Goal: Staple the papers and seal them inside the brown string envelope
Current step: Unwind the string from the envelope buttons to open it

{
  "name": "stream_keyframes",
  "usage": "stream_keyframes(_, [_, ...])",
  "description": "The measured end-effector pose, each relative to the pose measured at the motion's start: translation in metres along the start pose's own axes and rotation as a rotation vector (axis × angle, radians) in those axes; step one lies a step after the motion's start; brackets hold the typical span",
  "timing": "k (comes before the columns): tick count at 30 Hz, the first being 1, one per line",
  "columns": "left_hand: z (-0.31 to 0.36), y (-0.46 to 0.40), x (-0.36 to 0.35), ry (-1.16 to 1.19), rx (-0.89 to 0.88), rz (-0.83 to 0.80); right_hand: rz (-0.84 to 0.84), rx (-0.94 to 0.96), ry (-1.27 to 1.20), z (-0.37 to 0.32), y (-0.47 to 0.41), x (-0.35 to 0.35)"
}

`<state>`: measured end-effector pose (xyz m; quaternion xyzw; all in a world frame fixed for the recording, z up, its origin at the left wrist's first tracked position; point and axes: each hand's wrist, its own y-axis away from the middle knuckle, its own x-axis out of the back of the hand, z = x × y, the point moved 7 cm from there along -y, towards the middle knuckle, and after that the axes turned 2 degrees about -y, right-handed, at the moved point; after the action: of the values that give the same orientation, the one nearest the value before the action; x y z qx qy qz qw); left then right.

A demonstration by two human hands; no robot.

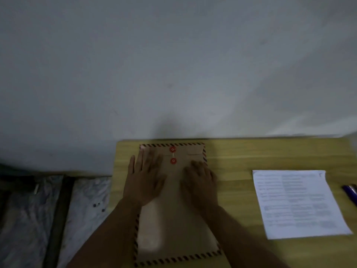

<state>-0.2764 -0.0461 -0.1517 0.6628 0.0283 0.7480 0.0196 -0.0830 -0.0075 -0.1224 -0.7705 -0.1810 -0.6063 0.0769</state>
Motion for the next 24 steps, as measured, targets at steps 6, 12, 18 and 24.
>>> stream_keyframes(6, [0.001, 0.006, 0.004, -0.016, 0.009, 0.043, -0.131, -0.109, -0.045, -0.023, -0.035, 0.016])
stream_keyframes(12, [-0.004, 0.004, 0.003, 0.019, 0.008, 0.105, -0.265, -0.157, -0.106, -0.04, -0.064, 0.005])
stream_keyframes(18, [-0.006, 0.004, 0.003, 0.033, 0.03, 0.108, -0.282, -0.069, -0.056, -0.046, -0.086, 0.008])
stream_keyframes(24, [-0.006, 0.004, 0.004, 0.046, 0.039, 0.16, -0.096, -0.096, -0.323, -0.044, -0.113, 0.026])
